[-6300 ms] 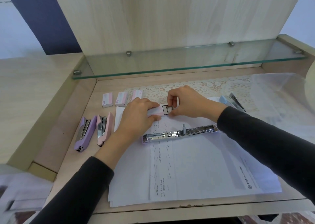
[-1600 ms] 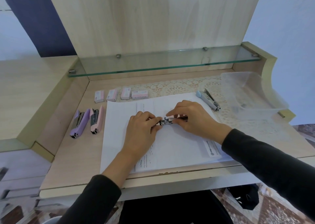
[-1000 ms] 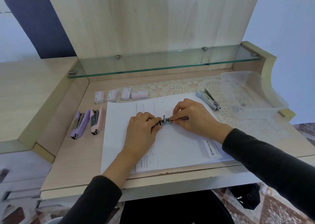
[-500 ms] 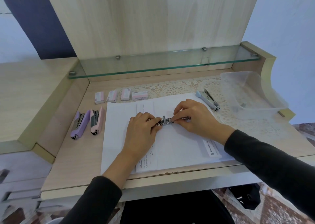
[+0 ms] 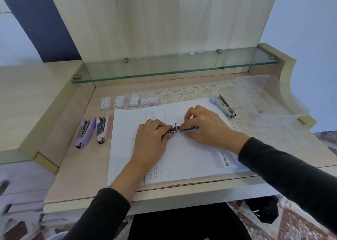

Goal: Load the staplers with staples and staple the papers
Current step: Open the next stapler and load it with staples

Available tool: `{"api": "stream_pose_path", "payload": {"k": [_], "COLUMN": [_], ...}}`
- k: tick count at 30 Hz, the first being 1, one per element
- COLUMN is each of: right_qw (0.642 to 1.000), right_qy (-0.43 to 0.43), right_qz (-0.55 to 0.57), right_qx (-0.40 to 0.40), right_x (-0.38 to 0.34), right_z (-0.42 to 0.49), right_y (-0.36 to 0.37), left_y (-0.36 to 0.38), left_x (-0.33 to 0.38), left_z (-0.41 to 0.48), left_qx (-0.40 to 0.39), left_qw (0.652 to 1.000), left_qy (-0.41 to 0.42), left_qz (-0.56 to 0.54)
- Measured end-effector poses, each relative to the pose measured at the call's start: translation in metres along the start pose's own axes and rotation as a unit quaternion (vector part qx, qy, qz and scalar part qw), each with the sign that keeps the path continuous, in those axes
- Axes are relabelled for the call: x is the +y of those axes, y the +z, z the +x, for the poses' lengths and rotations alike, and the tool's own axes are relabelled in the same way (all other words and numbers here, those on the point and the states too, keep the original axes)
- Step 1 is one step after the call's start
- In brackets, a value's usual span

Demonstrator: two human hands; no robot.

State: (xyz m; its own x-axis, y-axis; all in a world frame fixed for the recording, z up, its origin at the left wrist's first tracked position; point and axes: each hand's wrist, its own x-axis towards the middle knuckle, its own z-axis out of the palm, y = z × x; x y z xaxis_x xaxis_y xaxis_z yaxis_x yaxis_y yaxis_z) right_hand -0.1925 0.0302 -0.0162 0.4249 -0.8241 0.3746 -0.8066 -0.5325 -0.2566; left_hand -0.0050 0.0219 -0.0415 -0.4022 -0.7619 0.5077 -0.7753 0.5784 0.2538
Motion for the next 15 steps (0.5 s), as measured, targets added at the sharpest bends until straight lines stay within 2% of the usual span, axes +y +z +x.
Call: {"api": "stream_pose_path", "payload": {"k": [3, 7, 15], "right_qw": [1.000, 0.995, 0.995], "right_qy": [0.020, 0.088, 0.093], "right_qz": [0.009, 0.052, 0.043], "right_qx": [0.001, -0.005, 0.002], "right_x": [0.002, 0.010, 0.019], "right_z": [0.001, -0.002, -0.015], "right_y": [0.000, -0.009, -0.020], "left_y": [0.000, 0.001, 0.002], "left_x": [0.000, -0.001, -0.001], "left_z": [0.000, 0.000, 0.000], "left_qx": [-0.001, 0.001, 0.003], "left_qw": [1.000, 1.000, 1.000], "left_qy": [-0.002, 0.000, -0.001], "left_qz": [-0.003, -0.006, -0.019]}}
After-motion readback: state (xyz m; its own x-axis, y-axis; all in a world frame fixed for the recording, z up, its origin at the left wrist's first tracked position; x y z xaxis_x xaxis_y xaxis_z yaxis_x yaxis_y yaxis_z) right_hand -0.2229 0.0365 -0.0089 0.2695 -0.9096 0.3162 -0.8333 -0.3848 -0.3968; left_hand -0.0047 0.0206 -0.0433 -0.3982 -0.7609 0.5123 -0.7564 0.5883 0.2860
